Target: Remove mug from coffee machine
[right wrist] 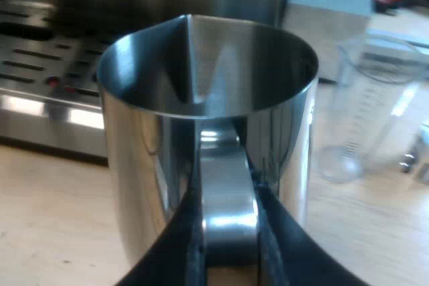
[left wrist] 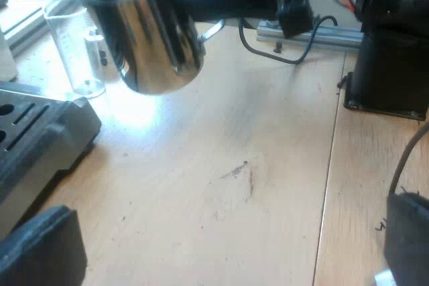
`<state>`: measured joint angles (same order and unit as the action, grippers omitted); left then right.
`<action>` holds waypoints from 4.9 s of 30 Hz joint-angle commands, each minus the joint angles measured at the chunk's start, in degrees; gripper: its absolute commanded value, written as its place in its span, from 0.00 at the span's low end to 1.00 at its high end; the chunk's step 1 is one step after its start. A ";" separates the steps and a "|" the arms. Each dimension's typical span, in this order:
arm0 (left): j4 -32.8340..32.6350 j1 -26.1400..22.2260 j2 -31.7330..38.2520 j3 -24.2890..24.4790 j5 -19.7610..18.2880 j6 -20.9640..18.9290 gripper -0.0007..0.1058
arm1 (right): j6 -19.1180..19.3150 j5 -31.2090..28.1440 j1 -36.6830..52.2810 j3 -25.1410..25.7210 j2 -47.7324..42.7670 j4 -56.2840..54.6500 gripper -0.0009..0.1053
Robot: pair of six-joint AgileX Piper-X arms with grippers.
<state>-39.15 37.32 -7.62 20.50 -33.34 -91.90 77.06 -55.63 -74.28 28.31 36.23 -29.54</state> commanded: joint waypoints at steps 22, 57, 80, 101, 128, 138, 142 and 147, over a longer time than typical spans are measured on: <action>6.47 0.17 -0.14 -4.21 3.20 -5.76 0.86 | -7.79 -5.20 16.79 0.19 -3.39 -10.50 0.01; 5.64 0.17 -0.14 -4.84 9.65 -7.20 0.86 | 32.57 37.27 61.54 0.19 -11.07 8.40 0.01; 10.00 0.17 -10.83 -4.98 12.17 -7.20 0.86 | 34.82 55.63 82.83 -13.91 0.67 41.61 0.01; 10.00 0.17 -10.83 -4.98 16.10 -7.20 0.86 | 34.68 51.80 82.83 -13.91 34.77 76.39 0.01; 10.00 0.17 -10.83 -4.98 16.10 -7.20 0.86 | 32.04 52.03 82.65 -13.91 45.52 77.25 0.44; 10.00 0.17 -10.83 -4.98 16.33 -7.20 0.86 | 30.71 52.03 82.65 -13.91 42.36 69.92 0.59; 10.00 0.17 -10.83 -4.98 16.98 -7.09 0.86 | 30.71 52.03 82.65 -13.91 36.93 63.15 0.59; 10.00 0.17 -10.83 -4.98 17.31 -7.09 0.86 | 30.71 56.40 82.65 -13.91 28.50 50.15 0.59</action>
<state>-30.05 37.32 -18.52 15.38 -16.42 -98.50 107.99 -0.87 8.38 14.41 66.25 24.29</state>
